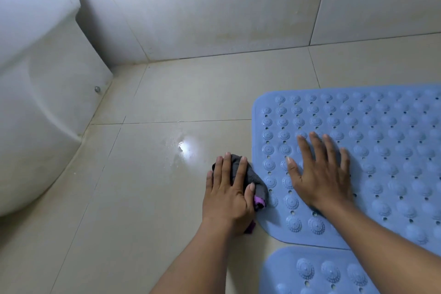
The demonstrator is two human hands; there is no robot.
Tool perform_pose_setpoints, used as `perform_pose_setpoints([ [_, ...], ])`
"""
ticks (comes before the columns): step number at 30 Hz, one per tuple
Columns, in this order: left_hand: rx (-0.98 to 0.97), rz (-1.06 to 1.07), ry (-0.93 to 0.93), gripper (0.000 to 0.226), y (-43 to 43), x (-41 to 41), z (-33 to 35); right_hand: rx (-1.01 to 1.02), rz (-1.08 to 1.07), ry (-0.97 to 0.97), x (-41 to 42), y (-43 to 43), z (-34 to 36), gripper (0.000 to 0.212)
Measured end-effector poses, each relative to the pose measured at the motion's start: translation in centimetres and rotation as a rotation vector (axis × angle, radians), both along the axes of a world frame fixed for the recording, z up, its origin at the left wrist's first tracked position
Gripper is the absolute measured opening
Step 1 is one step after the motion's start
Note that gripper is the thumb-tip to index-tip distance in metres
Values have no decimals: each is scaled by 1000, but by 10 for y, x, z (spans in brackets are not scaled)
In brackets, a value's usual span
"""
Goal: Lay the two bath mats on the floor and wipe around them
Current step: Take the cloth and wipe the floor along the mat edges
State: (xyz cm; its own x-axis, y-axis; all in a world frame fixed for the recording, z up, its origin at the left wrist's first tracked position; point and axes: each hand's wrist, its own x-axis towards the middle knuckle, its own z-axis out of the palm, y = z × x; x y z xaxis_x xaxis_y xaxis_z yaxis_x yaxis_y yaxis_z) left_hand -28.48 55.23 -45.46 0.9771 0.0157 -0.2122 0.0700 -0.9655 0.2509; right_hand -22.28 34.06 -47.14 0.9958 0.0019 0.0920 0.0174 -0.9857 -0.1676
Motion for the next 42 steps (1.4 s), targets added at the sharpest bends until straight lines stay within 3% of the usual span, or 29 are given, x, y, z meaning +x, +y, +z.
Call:
perform_pose_setpoints([
  [7,81,80,121,72,-11,20,22,17,-26,31,2,4,10,73],
  [10,46,208,157,76,-32,-3,33,29,-24,74,1,3,15,76],
  [15,-18,245,290,71,-44,-10,35,48,-20,80,0,2,17,77],
  [30,-16,3,160,69,-3,119,18,62,-37,31,4,-1,12,76],
  [42,12,-187,190,68,14,201,19,-33,-66,186,5,1,10,77],
])
